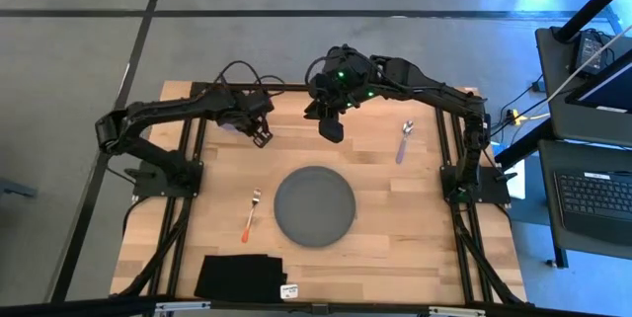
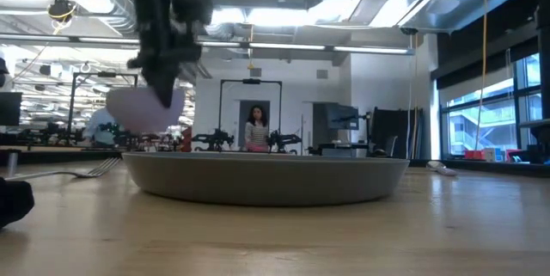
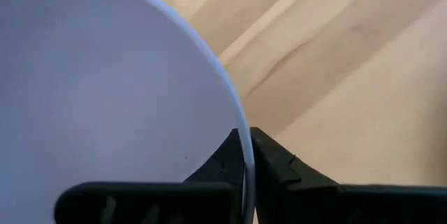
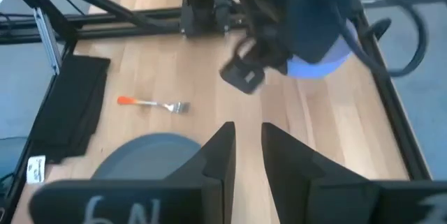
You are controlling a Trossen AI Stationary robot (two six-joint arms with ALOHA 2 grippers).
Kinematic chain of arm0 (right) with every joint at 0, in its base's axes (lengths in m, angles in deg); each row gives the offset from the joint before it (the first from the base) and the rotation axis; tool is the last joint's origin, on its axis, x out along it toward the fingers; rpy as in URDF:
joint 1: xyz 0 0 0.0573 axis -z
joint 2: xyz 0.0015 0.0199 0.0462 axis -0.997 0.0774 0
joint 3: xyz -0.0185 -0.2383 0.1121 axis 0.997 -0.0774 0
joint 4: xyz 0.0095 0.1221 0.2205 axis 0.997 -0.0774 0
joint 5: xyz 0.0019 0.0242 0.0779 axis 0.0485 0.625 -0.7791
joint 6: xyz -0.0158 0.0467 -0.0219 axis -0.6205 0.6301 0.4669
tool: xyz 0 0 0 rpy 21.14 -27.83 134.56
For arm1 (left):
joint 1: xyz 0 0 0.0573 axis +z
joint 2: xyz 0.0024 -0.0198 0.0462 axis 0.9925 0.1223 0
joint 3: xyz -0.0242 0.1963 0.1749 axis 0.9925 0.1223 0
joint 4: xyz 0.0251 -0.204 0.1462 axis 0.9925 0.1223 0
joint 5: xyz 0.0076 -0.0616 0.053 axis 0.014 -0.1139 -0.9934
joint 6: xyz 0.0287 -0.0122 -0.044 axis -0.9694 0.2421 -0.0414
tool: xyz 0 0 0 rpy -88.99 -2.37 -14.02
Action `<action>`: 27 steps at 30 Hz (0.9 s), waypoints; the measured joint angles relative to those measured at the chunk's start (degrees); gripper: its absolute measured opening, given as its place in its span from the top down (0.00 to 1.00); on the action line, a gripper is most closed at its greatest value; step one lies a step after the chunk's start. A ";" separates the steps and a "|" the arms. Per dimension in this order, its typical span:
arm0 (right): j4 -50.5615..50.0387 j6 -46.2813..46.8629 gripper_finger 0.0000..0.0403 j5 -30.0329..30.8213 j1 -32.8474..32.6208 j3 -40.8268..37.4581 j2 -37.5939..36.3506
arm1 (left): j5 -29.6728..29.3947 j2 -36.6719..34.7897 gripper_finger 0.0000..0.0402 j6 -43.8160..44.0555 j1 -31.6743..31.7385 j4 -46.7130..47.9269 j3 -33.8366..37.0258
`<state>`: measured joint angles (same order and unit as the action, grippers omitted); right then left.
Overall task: Set table place
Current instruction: Put the purple bowl on the gray plate
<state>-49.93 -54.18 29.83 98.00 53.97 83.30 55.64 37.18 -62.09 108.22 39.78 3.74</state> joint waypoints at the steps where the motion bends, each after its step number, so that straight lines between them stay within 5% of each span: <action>1: -0.51 0.09 0.82 0.02 0.08 -0.01 -0.32 | -0.26 0.00 0.98 0.10 -1.28 0.94 -1.66; 11: -1.08 1.77 0.82 -0.02 0.93 0.06 -7.87 | -0.75 0.93 0.99 6.97 -19.12 0.22 -10.30; 18: -3.94 4.62 0.82 0.01 0.86 -3.20 -8.94 | 2.68 5.33 0.99 7.19 -33.69 -14.81 -10.77; 27: -3.94 7.63 0.82 -7.94 -1.05 -12.99 -9.31 | 2.55 14.14 0.98 9.03 -40.81 -19.91 -10.75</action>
<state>-53.87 -46.55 21.89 96.95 40.98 73.99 58.19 51.32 -53.06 67.41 19.87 -7.01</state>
